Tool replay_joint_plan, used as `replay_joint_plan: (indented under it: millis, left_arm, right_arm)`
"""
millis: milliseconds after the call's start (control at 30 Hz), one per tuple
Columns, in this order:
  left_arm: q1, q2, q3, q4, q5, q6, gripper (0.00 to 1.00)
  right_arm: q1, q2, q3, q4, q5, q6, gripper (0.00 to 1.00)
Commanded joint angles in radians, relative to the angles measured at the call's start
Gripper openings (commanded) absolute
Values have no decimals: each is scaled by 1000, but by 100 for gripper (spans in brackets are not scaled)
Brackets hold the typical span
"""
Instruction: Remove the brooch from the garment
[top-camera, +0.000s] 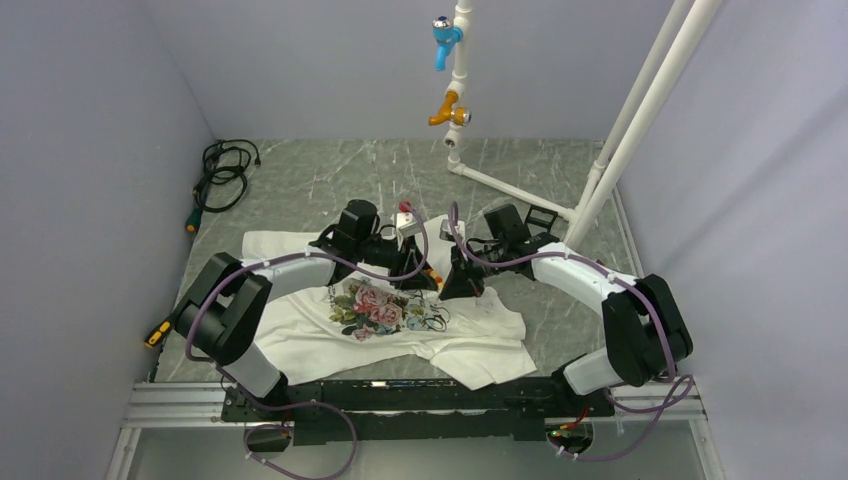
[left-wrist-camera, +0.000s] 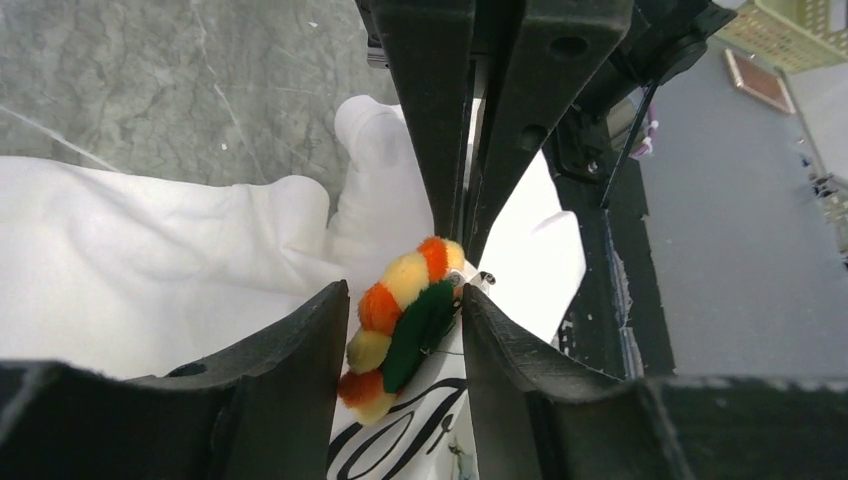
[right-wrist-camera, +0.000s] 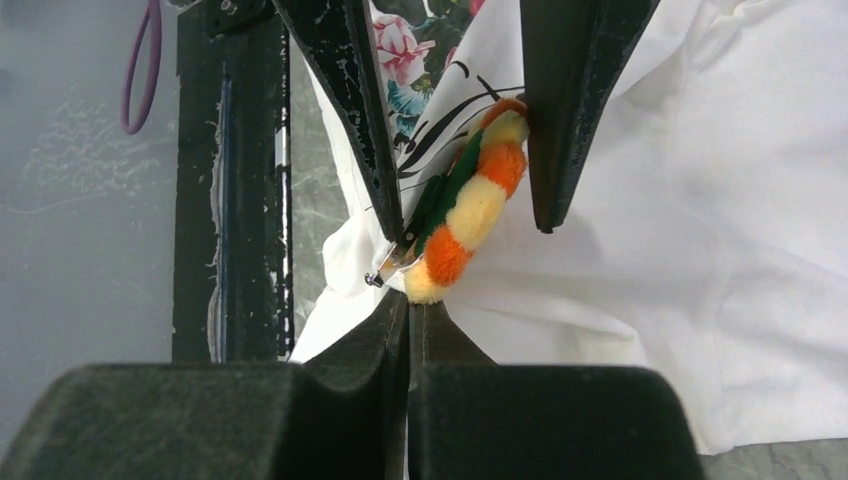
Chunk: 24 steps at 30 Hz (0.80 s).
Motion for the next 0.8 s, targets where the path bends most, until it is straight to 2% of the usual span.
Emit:
replay_joint_plan:
  millis: [0,100,233,333,500,600,700,767]
  left_arm:
    - [-7,-34,34,-65,8,145,49]
    - [-10,-22,60,-135,43,220,50]
    - [-17,-17,76,-213,64,337,55]
    - [-23,-10,95,-239,71,374,53]
    - [-45,8,137,-301,89,434,45]
    - [-60,13,145,-345,95,466,34]
    - [-67,15,145,-374,103,487,28]
    - [-70,15,141,-378,103,484,18]
  right_arm:
    - [8,9,47,-22,-63,-42,0]
    - [8,9,47,-25,-64,-45,0]
    - [7,7,50,-38,-69,-61,0]
    - [7,8,52,-46,-71,-72,0]
    - [7,19,64,-55,-72,-80,0]
    - [7,19,69,-56,-67,-84,0]
    - [5,21,77,-62,-65,-89,0]
    - [6,20,79,-61,-64,-85,0]
